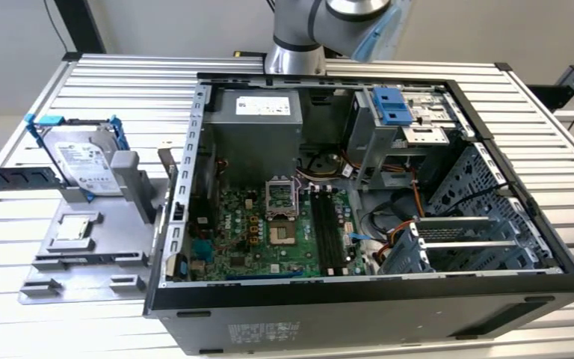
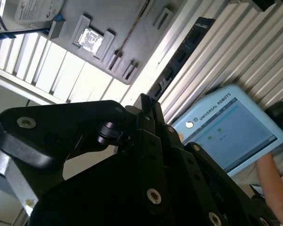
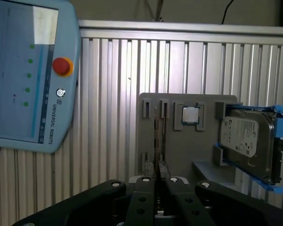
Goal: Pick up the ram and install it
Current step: 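Pick up the ram and move it above insertion slot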
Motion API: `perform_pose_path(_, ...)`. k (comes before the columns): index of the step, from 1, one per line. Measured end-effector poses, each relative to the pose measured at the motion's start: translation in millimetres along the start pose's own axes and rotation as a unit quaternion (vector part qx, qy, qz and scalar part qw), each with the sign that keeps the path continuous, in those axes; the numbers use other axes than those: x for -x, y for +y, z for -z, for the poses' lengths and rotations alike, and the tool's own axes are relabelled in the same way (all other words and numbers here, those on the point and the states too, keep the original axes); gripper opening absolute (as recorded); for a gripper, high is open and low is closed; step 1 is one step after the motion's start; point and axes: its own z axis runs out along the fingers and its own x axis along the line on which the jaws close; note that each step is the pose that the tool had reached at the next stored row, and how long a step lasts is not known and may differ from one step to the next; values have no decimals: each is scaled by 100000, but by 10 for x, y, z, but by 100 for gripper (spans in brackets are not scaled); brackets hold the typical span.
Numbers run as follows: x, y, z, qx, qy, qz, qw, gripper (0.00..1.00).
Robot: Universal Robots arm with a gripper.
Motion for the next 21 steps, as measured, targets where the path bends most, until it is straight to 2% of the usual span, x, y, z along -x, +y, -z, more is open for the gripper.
perform_pose_path(4,1,0,10,9,8,-1,100000,0)
perform_pose_path(7,3,-36,17,5,4,0,100000,0)
perform_pose_path(11,9,-157,28,24,4,-4,100000,0)
perform_pose_path(21,23,-558,39,187,1,-5,100000,0)
